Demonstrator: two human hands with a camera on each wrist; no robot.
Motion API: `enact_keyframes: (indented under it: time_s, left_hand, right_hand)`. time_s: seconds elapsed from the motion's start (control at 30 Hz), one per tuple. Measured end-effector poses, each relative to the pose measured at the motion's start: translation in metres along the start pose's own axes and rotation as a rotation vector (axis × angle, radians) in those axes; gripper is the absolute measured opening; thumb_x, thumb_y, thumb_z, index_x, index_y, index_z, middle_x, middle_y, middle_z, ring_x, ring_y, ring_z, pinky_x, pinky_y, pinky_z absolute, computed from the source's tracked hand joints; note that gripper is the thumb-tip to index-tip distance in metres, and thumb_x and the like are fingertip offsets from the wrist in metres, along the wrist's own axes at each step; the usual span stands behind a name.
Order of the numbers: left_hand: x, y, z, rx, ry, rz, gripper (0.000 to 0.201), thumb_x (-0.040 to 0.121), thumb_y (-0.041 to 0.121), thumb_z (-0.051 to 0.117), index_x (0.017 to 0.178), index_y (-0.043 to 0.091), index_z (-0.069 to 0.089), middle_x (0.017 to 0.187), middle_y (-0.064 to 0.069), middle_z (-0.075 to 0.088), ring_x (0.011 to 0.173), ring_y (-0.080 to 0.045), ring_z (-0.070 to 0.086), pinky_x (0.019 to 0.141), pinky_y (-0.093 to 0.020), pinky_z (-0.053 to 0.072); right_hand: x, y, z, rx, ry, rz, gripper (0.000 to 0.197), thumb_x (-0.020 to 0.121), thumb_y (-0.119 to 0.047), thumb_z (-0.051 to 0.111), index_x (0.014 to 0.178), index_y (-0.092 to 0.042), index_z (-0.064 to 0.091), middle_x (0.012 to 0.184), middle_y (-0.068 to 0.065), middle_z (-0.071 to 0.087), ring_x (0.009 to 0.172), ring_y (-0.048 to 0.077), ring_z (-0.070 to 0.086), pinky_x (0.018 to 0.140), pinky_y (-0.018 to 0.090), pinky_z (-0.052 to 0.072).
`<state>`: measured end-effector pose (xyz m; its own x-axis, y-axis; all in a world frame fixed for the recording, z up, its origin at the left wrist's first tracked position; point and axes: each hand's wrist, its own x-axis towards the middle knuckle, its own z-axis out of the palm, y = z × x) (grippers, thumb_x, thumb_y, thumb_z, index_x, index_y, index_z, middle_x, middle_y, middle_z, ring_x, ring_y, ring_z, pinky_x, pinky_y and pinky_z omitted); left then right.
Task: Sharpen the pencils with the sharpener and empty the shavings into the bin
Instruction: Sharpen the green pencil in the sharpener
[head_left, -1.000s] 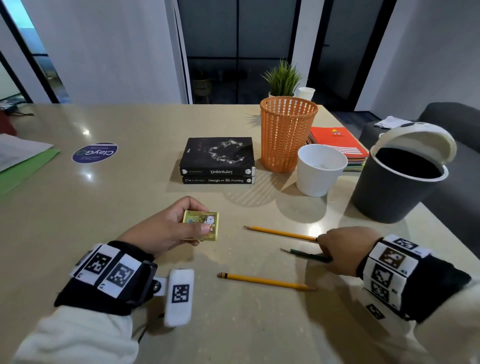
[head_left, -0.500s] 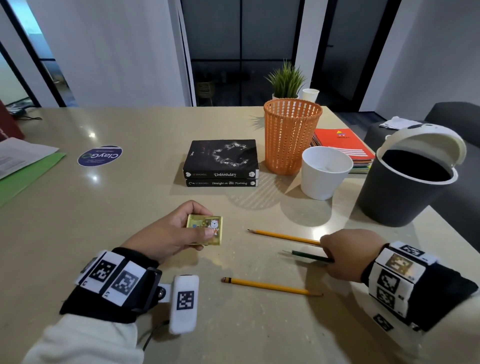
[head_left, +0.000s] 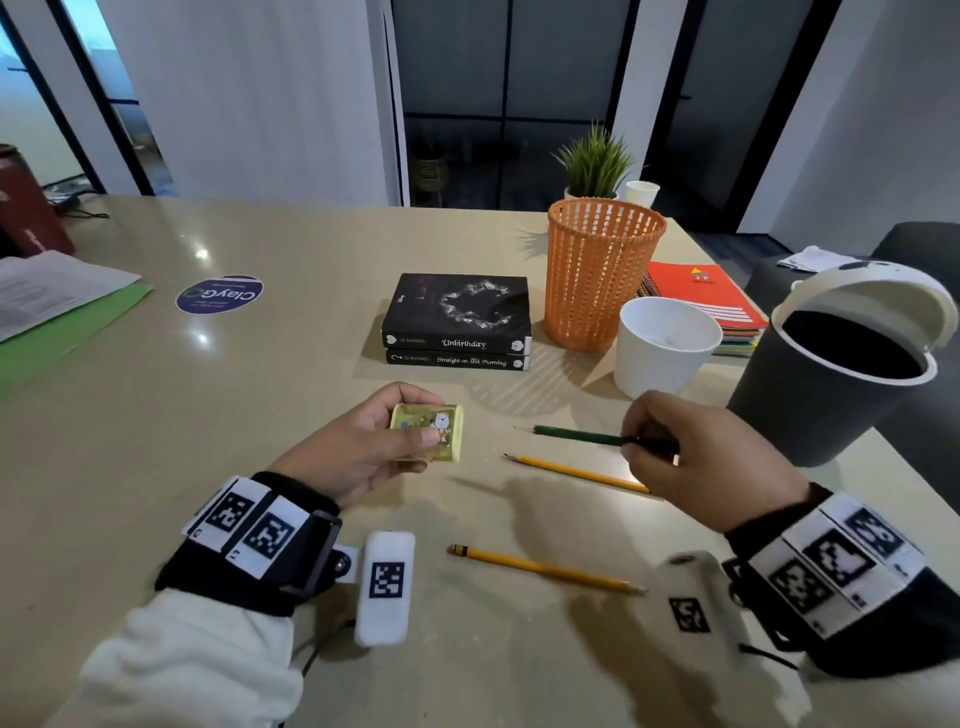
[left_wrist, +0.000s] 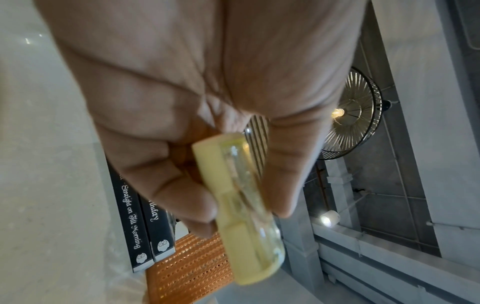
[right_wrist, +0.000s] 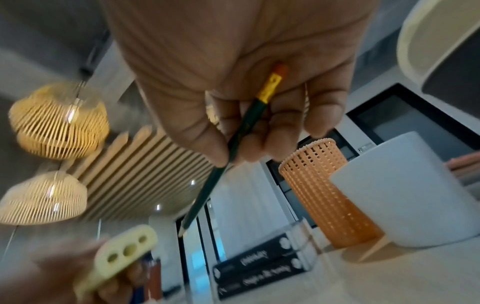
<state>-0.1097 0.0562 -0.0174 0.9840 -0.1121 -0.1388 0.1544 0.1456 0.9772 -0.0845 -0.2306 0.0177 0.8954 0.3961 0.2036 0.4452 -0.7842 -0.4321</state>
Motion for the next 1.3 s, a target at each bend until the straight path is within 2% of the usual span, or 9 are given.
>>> enact_keyframes:
  time_s: [0.13,0.27,0.4,0.7,0.93,1.03,1.13,1.2,1.3]
  left_hand:
    - [-0.003,0.003,-0.003,-0.075,0.012,-0.004,0.037,0.064,-0.004,0.067,0.095,0.015,0.057,0.088,-0.002,0.062,0.063,-0.007,0.064,0.054,-0.017,0.051]
    - [-0.006,0.006,-0.005,-0.143,-0.005,0.003,0.033,0.065,0.003,0.055,0.096,0.014,0.058,0.086,-0.003,0.062,0.062,-0.009,0.062,0.052,-0.017,0.048]
    - [-0.007,0.010,-0.004,-0.161,-0.036,0.007,0.032,0.067,0.005,0.056,0.097,0.015,0.058,0.082,0.000,0.065,0.062,-0.008,0.061,0.052,-0.017,0.047]
    - [-0.007,0.015,0.003,-0.167,-0.047,0.010,0.031,0.071,0.006,0.063,0.100,0.014,0.056,0.087,-0.007,0.062,0.060,-0.009,0.061,0.048,-0.017,0.049]
    - [-0.005,0.011,0.014,-0.106,-0.139,0.010,0.046,0.064,-0.003,0.061,0.105,0.016,0.051,0.092,-0.004,0.060,0.070,-0.007,0.064,0.061,-0.016,0.052]
    - [-0.006,0.009,0.021,-0.023,-0.145,0.026,0.050,0.061,-0.002,0.063,0.105,0.018,0.049,0.093,-0.006,0.059,0.072,-0.009,0.064,0.058,-0.013,0.050]
    - [-0.007,0.007,0.024,0.081,-0.138,0.057,0.057,0.053,0.015,0.076,0.103,0.024,0.049,0.096,-0.005,0.059,0.081,-0.014,0.064,0.066,-0.014,0.051]
    - [-0.007,0.005,0.023,0.148,-0.136,0.063,0.061,0.049,0.029,0.075,0.103,0.030,0.049,0.097,-0.003,0.060,0.086,-0.016,0.063,0.082,-0.023,0.050]
    - [-0.007,0.004,0.021,0.221,-0.135,0.073,0.058,0.050,0.034,0.074,0.102,0.035,0.049,0.097,-0.003,0.061,0.091,-0.020,0.062,0.090,-0.034,0.045]
  right_hand:
    - [-0.001,-0.008,0.008,0.161,0.044,-0.078,0.021,0.078,-0.016,0.066,0.078,-0.033,0.054,0.075,-0.007,0.063,0.072,0.005,0.056,0.060,0.017,0.045]
    - [-0.006,-0.019,0.016,0.240,0.057,-0.174,0.023,0.079,-0.009,0.068,0.083,-0.030,0.058,0.074,-0.003,0.063,0.078,0.007,0.055,0.064,0.017,0.045]
    - [-0.010,-0.022,0.020,0.215,0.095,-0.245,0.017,0.077,-0.007,0.070,0.086,-0.021,0.066,0.070,-0.005,0.060,0.076,0.004,0.053,0.061,0.008,0.041]
    - [-0.009,-0.025,0.020,0.223,0.144,-0.266,0.013,0.074,-0.023,0.059,0.085,-0.021,0.065,0.072,-0.008,0.063,0.072,0.010,0.054,0.062,0.018,0.043]
    - [-0.008,-0.027,0.024,0.186,0.139,-0.318,0.011,0.075,-0.019,0.061,0.085,-0.020,0.065,0.072,-0.007,0.060,0.072,0.007,0.051,0.063,0.016,0.043]
    - [-0.008,-0.026,0.024,0.159,0.141,-0.342,0.010,0.075,-0.018,0.062,0.084,-0.017,0.066,0.071,-0.006,0.060,0.071,0.006,0.050,0.062,0.012,0.041]
    - [-0.007,-0.025,0.024,0.165,0.154,-0.361,0.008,0.075,-0.016,0.064,0.080,-0.012,0.068,0.068,-0.004,0.061,0.067,0.004,0.049,0.060,0.006,0.038]
    - [-0.006,-0.025,0.025,0.183,0.157,-0.360,0.007,0.075,-0.017,0.064,0.078,-0.012,0.068,0.067,-0.006,0.061,0.067,0.004,0.050,0.059,0.006,0.039]
    - [-0.007,-0.025,0.031,0.229,0.136,-0.299,0.009,0.077,-0.022,0.062,0.076,-0.015,0.067,0.061,-0.017,0.055,0.064,0.000,0.051,0.056,0.004,0.037]
